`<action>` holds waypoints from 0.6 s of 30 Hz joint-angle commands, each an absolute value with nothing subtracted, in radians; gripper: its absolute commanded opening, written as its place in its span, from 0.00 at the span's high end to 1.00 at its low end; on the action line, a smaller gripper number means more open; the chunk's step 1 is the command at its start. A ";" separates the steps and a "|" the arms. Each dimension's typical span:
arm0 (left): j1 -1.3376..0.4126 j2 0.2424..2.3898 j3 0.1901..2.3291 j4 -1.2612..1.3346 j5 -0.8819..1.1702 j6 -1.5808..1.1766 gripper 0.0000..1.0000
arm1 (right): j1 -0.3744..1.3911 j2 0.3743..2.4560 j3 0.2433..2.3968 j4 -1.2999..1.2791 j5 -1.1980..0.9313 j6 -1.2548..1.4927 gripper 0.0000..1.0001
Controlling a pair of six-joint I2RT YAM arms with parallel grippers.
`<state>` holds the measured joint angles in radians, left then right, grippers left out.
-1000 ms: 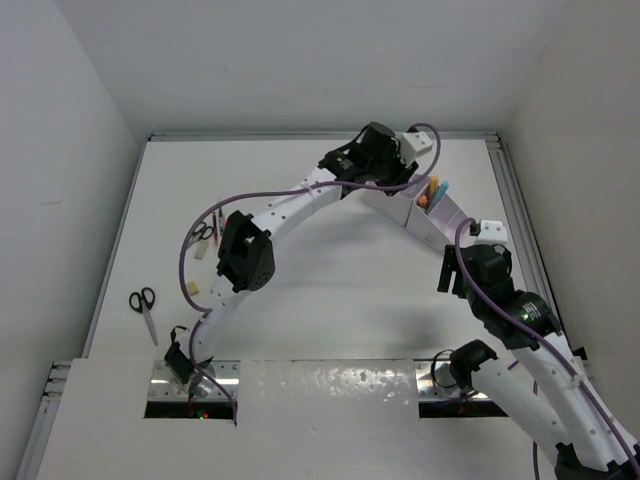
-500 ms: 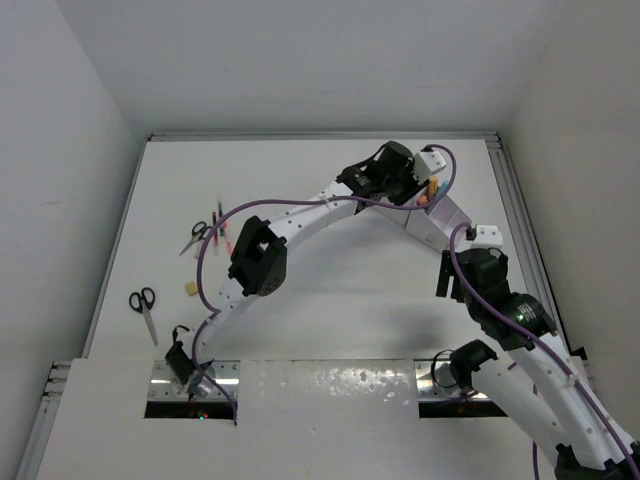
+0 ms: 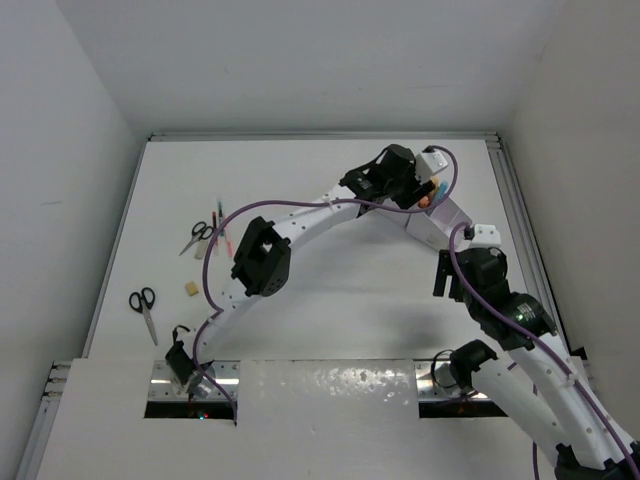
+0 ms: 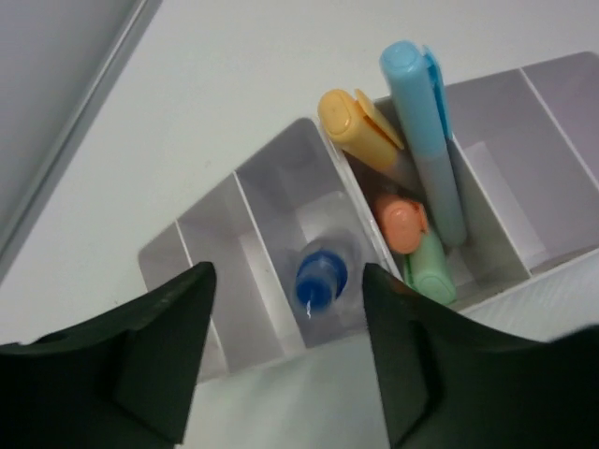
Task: Sort the stationery into containers
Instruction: Place the stationery in the storage box.
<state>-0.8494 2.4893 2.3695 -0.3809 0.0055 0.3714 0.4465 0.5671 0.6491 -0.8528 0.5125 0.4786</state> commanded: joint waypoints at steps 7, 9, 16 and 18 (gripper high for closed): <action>-0.865 2.476 2.433 -0.339 0.025 0.321 0.21 | 0.442 0.583 0.652 -0.807 0.482 0.474 0.21; -0.864 2.471 2.463 -0.347 0.025 0.314 0.18 | 0.442 0.578 0.649 -0.802 0.474 0.471 0.21; -0.813 2.386 2.579 -0.431 0.044 0.256 0.09 | 0.443 0.643 0.690 -0.761 0.436 0.434 0.22; -0.786 2.343 2.586 -0.490 0.083 0.235 0.03 | 0.445 0.673 0.712 -0.738 0.417 0.405 0.22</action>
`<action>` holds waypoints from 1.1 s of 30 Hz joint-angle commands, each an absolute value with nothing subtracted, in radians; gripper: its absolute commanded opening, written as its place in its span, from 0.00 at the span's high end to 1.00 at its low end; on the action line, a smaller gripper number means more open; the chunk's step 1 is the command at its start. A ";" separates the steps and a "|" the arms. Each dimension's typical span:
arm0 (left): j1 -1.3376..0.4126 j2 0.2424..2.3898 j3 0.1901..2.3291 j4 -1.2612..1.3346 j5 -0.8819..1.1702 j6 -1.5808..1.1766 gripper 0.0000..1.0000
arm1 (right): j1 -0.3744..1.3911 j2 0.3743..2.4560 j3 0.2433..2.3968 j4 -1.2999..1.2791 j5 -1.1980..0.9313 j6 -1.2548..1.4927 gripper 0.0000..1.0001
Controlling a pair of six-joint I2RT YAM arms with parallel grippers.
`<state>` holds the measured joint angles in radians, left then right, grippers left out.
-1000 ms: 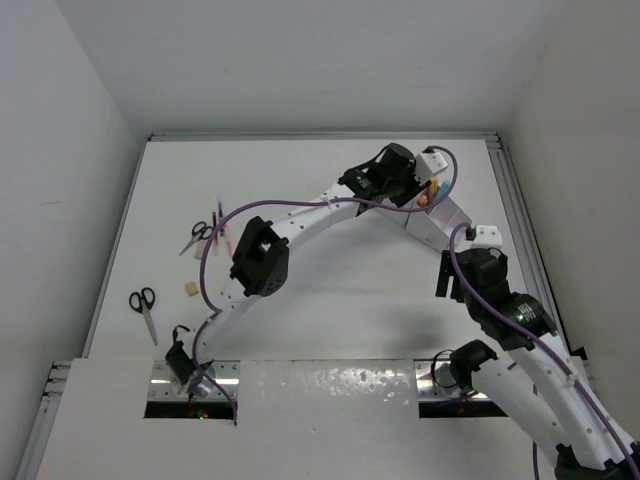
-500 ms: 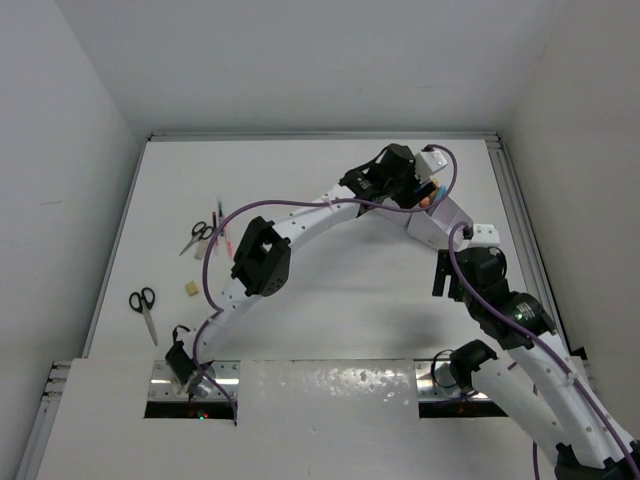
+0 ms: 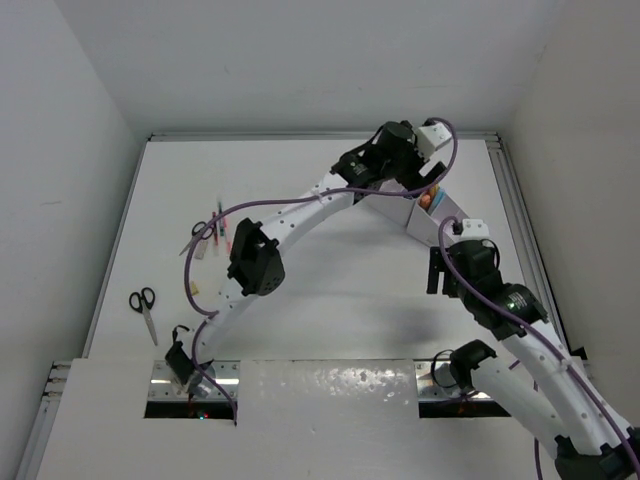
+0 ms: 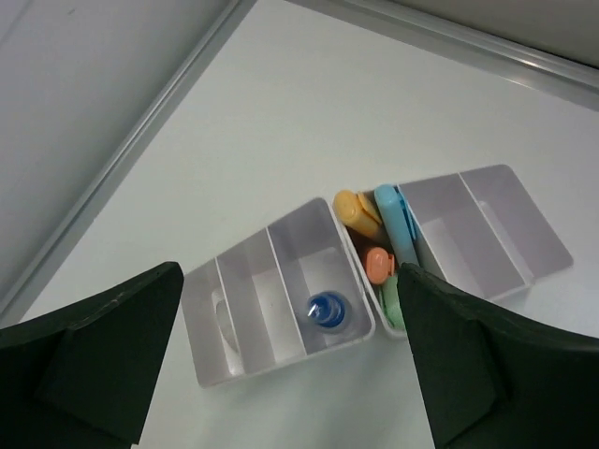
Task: Sort the stationery into containers
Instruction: Place the stationery in the storage box, then pick up the scissors from the center of the board.
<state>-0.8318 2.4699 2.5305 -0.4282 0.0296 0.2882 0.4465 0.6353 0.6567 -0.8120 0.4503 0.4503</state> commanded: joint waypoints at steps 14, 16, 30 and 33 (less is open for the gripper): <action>-0.125 1.707 1.780 -0.833 0.086 0.354 0.61 | 0.512 0.963 0.742 -0.422 0.167 0.336 0.51; -0.030 1.730 1.735 -0.842 0.090 0.379 0.58 | 0.523 0.991 0.732 -0.388 0.149 0.340 0.48; 0.158 1.856 1.439 -0.591 0.014 0.620 0.70 | 0.552 0.989 0.692 -0.380 0.170 0.413 0.44; 0.170 1.890 1.433 -0.597 0.040 0.637 0.70 | 0.558 0.986 0.699 -0.393 0.181 0.420 0.44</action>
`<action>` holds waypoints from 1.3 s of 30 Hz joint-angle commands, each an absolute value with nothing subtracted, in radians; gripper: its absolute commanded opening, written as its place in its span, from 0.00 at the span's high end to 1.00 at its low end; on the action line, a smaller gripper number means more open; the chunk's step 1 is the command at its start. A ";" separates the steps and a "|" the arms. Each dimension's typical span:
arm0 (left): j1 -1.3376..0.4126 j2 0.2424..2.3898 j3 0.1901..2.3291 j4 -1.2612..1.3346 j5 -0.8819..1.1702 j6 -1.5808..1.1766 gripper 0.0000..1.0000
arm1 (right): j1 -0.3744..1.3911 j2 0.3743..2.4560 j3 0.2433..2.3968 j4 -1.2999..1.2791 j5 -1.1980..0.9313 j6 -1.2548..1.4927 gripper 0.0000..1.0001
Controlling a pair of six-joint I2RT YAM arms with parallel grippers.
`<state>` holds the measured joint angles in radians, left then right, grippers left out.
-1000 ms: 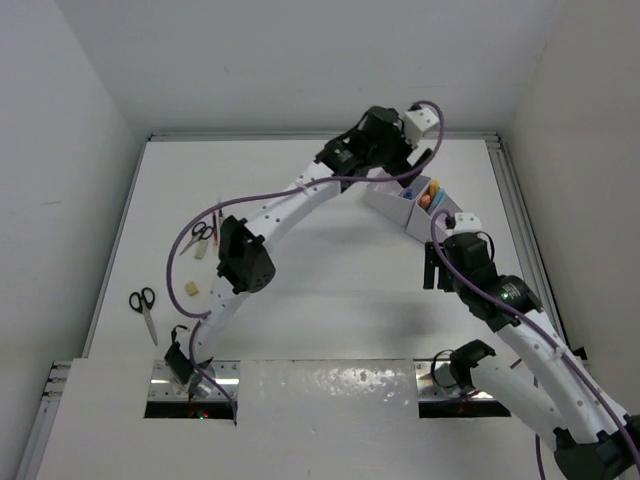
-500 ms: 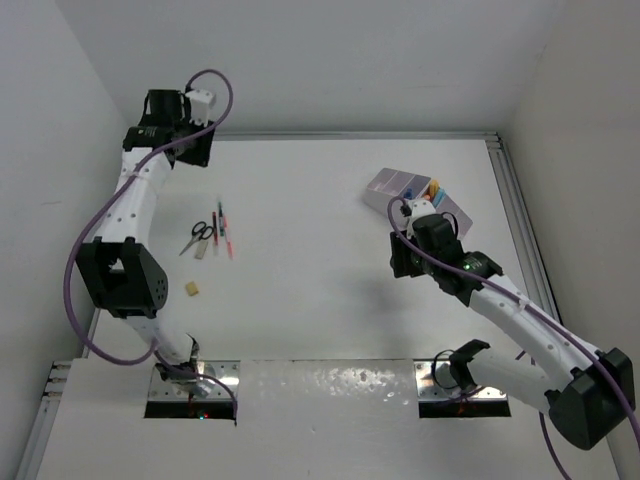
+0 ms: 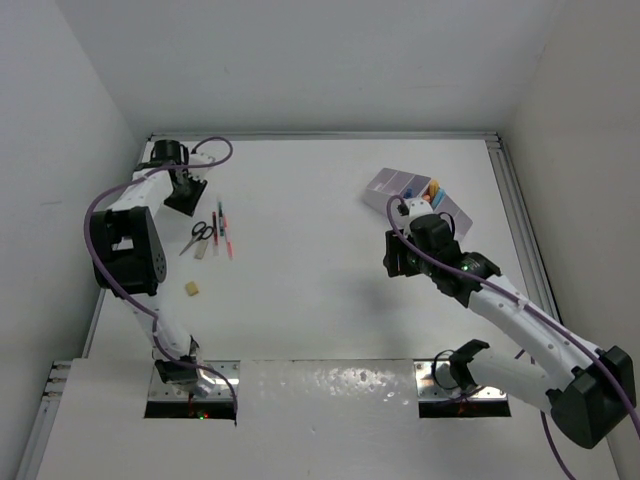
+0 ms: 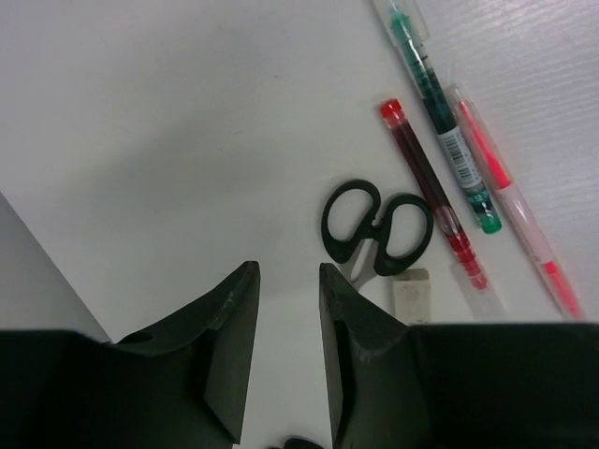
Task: Sort the stationery into containers
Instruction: Pick up the scissors from the center of the board.
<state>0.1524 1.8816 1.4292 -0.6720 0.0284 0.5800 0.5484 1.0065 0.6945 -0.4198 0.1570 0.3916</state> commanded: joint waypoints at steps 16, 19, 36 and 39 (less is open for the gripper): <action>0.176 1.974 1.364 -0.552 0.098 0.624 0.68 | 0.568 0.971 0.735 -0.479 0.242 0.433 0.42; 0.176 2.002 1.361 -0.534 0.065 0.607 0.71 | 0.571 0.965 0.738 -0.494 0.255 0.434 0.42; 0.167 2.034 1.289 -0.503 0.005 0.537 1.00 | 0.572 0.891 0.735 -0.535 0.330 0.422 0.41; 0.184 2.000 1.311 -0.528 0.005 0.538 1.00 | 0.572 0.879 0.735 -0.541 0.336 0.425 0.41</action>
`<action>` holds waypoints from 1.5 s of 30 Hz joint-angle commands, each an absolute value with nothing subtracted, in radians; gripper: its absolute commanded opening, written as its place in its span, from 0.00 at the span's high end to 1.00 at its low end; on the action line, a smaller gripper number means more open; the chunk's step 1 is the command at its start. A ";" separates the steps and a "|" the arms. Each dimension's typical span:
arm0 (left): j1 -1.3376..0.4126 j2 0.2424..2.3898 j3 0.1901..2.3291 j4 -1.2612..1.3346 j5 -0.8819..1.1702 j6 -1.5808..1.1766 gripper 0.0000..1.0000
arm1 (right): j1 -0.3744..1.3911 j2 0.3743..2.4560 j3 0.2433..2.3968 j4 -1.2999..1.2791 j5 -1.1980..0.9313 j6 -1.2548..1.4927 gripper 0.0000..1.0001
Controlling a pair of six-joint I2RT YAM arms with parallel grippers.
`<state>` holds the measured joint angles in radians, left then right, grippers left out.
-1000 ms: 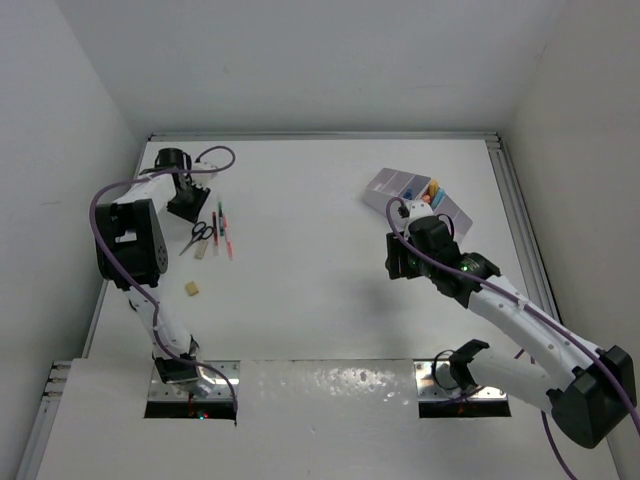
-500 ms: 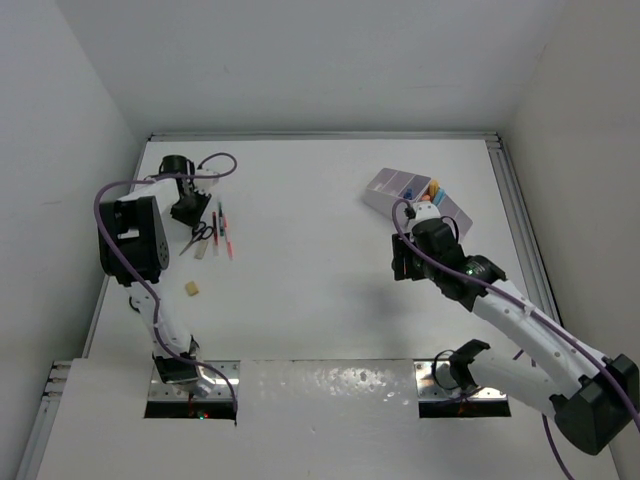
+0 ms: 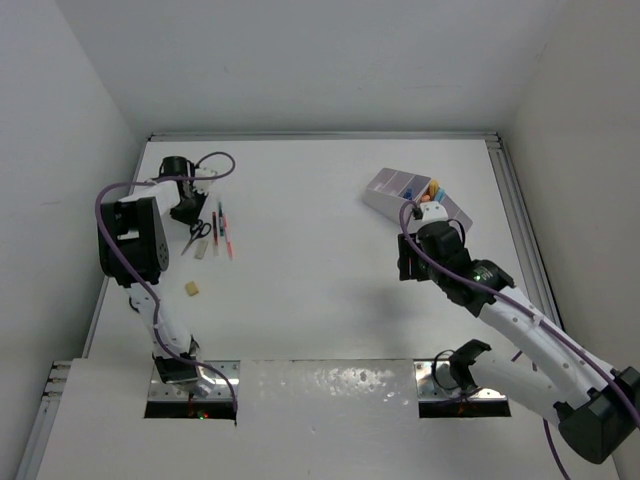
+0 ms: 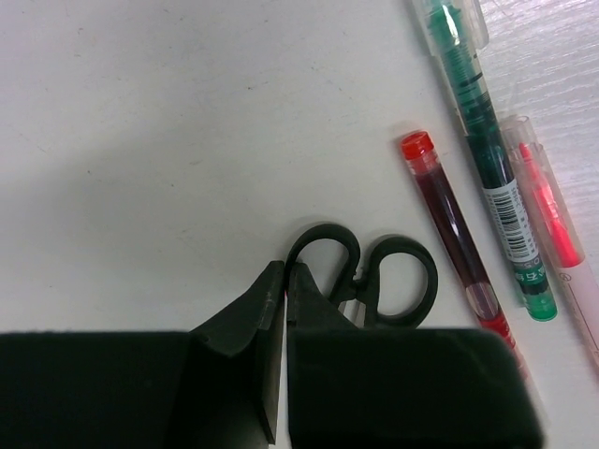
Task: Sort the stationery into containers
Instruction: Pick up the scissors from the center of the board, then place the scissors in the storage box.
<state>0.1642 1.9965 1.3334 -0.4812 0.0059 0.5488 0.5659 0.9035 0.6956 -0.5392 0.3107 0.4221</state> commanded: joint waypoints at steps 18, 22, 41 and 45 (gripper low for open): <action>0.198 1.741 1.356 -0.552 0.106 0.454 1.00 | 0.571 0.851 0.718 -0.511 0.319 0.437 0.41; 0.092 1.643 1.420 -0.552 0.164 0.440 1.00 | 0.571 0.919 0.768 -0.379 0.192 0.388 0.39; -0.393 1.632 1.710 -0.653 0.236 0.344 1.00 | 0.574 1.631 1.391 0.084 -0.377 0.528 0.29; -0.426 1.649 1.738 -0.678 0.245 0.342 1.00 | 0.574 1.658 1.371 0.130 -0.397 0.540 0.34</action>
